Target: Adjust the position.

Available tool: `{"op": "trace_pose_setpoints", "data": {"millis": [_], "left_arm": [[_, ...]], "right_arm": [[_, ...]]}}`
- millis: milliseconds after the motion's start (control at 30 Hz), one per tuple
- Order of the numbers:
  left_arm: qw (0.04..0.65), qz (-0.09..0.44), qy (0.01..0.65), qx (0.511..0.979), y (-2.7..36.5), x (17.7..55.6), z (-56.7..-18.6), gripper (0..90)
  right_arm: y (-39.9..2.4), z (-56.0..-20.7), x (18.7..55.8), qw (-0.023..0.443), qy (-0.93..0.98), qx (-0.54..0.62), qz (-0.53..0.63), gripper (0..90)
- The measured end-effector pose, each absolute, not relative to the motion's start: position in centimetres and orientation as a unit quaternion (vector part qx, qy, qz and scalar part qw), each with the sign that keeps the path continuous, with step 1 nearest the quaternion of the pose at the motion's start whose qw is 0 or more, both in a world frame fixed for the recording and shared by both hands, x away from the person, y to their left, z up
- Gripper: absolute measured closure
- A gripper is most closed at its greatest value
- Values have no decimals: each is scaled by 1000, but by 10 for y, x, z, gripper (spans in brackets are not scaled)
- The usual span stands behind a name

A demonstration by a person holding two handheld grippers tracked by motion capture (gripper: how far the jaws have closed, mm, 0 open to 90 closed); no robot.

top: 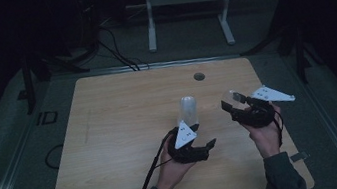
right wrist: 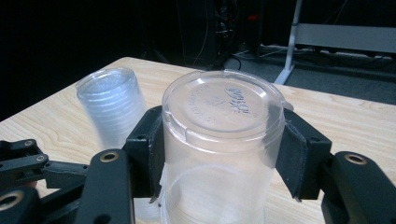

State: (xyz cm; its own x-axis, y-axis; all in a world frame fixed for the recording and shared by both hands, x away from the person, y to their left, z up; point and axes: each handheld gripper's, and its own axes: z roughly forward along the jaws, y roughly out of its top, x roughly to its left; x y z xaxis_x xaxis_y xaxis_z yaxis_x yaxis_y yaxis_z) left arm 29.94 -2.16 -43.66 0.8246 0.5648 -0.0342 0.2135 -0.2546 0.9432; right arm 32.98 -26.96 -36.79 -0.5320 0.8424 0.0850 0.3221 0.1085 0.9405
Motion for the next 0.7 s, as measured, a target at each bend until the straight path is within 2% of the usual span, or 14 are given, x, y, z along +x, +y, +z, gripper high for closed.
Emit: {"op": "trace_pose_setpoints", "data": {"millis": [700], "left_arm": [[559,152,245,778,-40,301,-441,263]], "right_arm": [[-276,-393,319,219,690,440,532,406]]}}
